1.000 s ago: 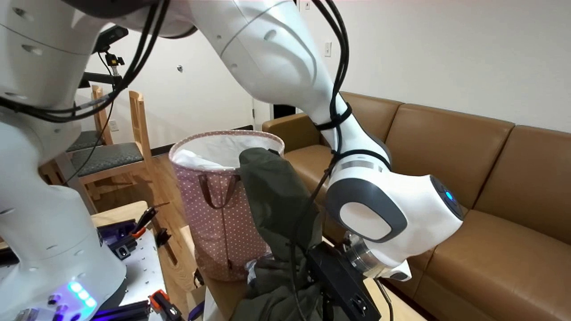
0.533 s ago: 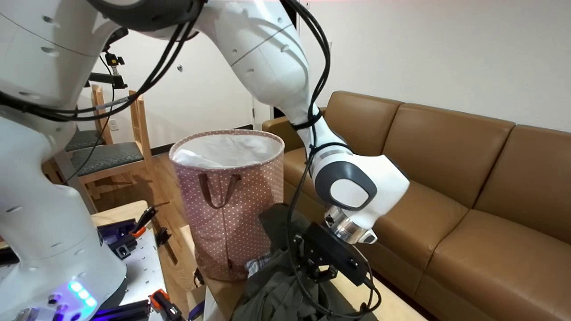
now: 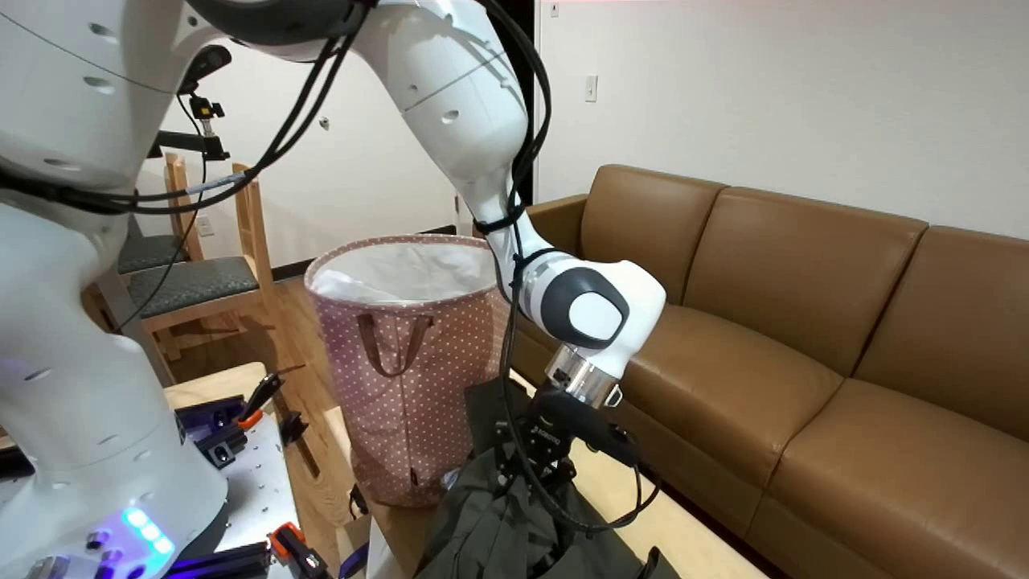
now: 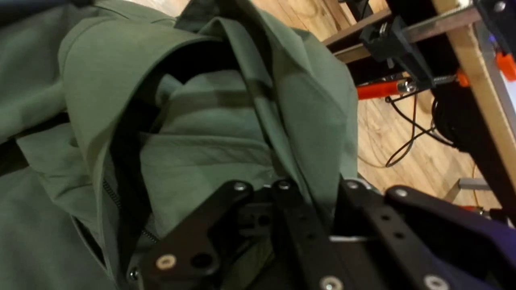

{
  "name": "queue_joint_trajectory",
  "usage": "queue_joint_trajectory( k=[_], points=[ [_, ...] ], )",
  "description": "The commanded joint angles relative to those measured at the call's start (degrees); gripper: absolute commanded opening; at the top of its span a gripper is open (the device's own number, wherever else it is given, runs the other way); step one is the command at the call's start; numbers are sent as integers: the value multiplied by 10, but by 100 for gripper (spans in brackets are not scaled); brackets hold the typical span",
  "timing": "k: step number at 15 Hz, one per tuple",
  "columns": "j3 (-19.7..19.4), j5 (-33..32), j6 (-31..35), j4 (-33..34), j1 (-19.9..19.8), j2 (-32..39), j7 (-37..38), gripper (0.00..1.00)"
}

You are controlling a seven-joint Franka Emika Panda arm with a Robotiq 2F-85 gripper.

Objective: Remove three things from the carrier bag and put them on the table

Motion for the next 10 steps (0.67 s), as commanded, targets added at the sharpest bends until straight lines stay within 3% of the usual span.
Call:
queue_joint_trajectory(
  k=[1,6,10],
  points=[
    [8,-64,10,-86,4,-74,-59,5],
    [12,-154,2,-117,34,-72,-89,5],
    [14,-135,-1,-101,31,-58,-76,8]
  ],
)
